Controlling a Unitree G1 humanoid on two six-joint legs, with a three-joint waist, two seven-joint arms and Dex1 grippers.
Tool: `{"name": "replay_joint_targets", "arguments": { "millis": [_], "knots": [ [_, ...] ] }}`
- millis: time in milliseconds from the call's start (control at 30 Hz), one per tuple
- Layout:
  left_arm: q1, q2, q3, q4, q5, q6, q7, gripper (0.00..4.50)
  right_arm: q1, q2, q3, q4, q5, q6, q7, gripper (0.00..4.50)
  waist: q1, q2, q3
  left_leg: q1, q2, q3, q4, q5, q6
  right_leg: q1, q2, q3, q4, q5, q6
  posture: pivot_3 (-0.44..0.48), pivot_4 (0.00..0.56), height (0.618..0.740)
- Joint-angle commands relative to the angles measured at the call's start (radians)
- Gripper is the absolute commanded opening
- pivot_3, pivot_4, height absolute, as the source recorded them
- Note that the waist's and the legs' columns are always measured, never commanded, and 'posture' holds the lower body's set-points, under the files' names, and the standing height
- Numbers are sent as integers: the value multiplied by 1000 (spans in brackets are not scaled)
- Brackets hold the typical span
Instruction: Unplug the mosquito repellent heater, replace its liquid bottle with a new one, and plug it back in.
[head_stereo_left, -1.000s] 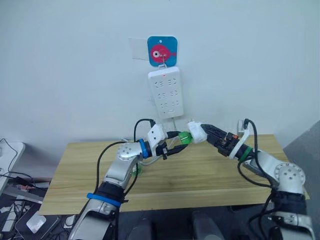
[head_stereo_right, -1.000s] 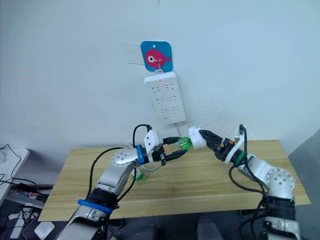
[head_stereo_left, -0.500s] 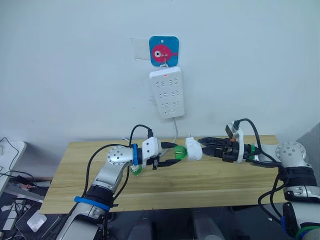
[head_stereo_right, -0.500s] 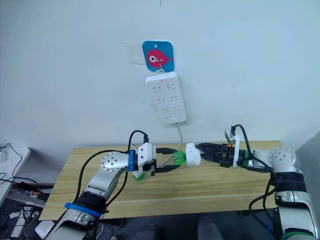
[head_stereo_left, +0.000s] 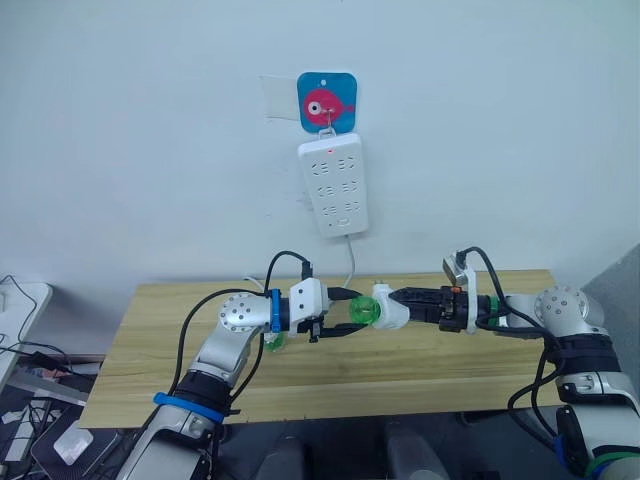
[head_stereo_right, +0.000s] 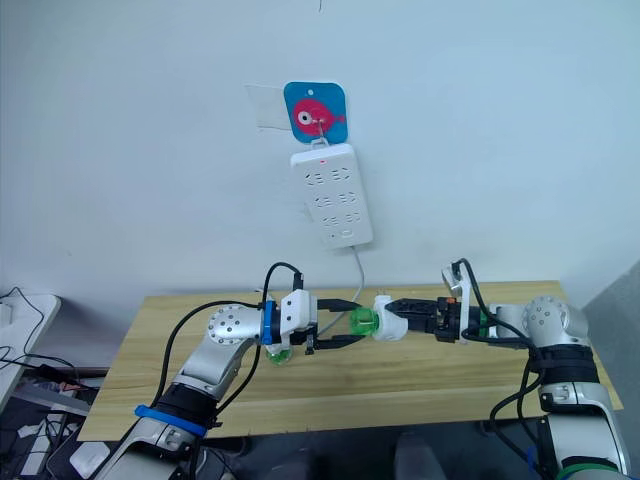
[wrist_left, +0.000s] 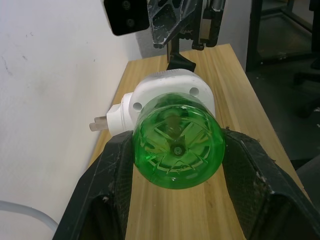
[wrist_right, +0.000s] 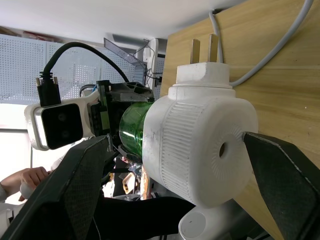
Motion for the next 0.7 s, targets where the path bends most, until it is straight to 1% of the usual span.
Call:
{"name": "replay_joint_targets", "arguments": {
  "millis": [33, 233, 367, 500, 700],
  "knots": [
    [-29, -18, -1, -36, -22, -21, 7, 2236, -27, 8, -9, -20, 19, 38, 56, 4461, 0, 0, 0, 0, 0, 0, 0, 0, 0, 0, 0, 0, 0, 0, 0, -72, 103, 740],
    [-28, -14, -1, -19, -14, -28, 11, 2236, -44, 0, -55, -35, 48, 107, 74, 4461, 0, 0, 0, 0, 0, 0, 0, 0, 0, 0, 0, 0, 0, 0, 0, -75, 104, 740],
    [-27, -19, 1, -17, -21, -21, 18, 2236, -44, 7, -88, -87, 102, 185, 68, 4461, -1, 0, 0, 0, 0, 0, 0, 0, 0, 0, 0, 0, 0, 0, 0, -77, 105, 740],
    [-25, -19, -5, -16, -21, -26, 16, 2236, -34, 9, -85, -114, 155, 189, 50, 4461, -1, 0, 0, 0, 0, 0, 0, 0, 0, 0, 0, 0, 0, 0, 0, -80, 105, 740],
    [-23, -15, -10, -14, -22, -32, 10, 2236, -47, 7, -90, -106, 193, 189, 28, 4461, -1, 0, 0, 0, 0, 0, 0, 0, 0, 0, 0, 0, 0, 0, 0, -84, 105, 740]
  ]
}}
